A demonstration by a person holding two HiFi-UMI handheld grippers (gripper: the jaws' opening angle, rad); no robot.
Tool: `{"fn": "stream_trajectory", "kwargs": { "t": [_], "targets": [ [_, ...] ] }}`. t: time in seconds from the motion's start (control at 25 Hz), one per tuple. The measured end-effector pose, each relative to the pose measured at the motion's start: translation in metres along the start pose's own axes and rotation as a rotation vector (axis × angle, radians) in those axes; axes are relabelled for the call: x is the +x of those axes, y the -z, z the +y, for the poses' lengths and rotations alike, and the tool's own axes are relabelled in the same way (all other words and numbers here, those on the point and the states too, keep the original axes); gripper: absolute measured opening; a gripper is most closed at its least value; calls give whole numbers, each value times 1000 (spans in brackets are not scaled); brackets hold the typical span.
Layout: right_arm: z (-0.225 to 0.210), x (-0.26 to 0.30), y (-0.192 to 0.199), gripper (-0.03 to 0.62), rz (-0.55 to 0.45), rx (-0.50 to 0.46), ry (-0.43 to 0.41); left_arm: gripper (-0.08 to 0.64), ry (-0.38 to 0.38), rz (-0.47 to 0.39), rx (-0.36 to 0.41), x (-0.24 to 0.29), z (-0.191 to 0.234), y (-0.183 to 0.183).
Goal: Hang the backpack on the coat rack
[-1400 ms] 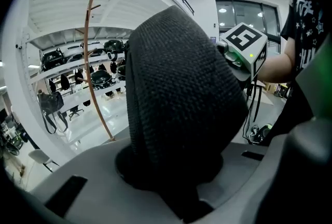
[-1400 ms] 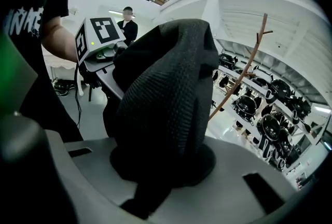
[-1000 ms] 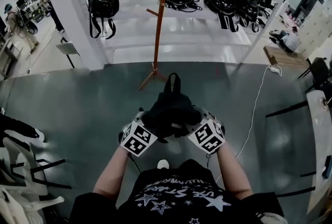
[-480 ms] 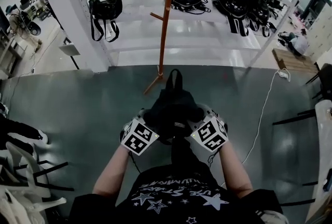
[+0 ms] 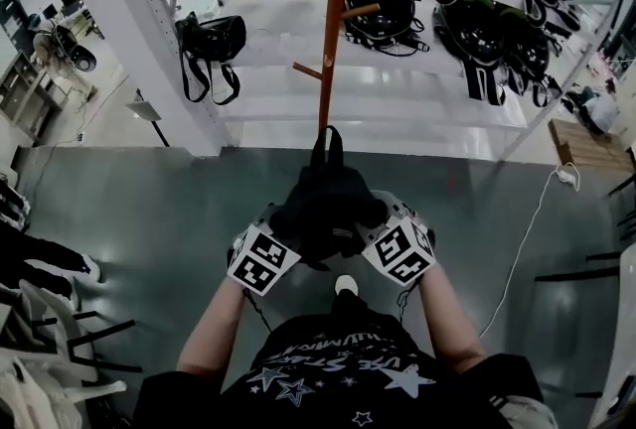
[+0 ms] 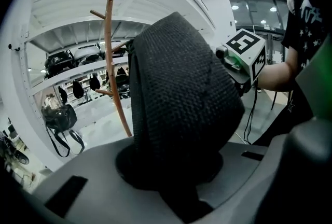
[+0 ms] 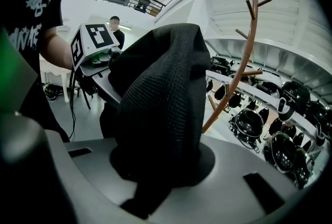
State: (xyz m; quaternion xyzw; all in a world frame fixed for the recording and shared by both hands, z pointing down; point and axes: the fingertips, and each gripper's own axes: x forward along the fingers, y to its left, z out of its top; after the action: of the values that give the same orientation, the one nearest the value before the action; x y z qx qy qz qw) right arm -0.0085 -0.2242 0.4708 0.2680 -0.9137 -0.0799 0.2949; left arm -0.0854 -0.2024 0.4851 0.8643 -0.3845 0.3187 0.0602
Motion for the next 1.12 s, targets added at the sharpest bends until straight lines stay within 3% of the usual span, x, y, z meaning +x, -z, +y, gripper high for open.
{"fn": "stream_trajectory", "kwargs": {
  "t": [0.32,0.64,1.12],
  "targets": [
    [-86,59,-17,75,-31,-62,-24,89,-86,-20,-37,53,77,-35],
    [-139,95,-24,75,-44,-114,-47,89,-132,-41,-80,89,123,-58],
    [-166,124,-19,75,18,-67,-4,91,-64,-43,-76,120,155,-60]
  ]
}}
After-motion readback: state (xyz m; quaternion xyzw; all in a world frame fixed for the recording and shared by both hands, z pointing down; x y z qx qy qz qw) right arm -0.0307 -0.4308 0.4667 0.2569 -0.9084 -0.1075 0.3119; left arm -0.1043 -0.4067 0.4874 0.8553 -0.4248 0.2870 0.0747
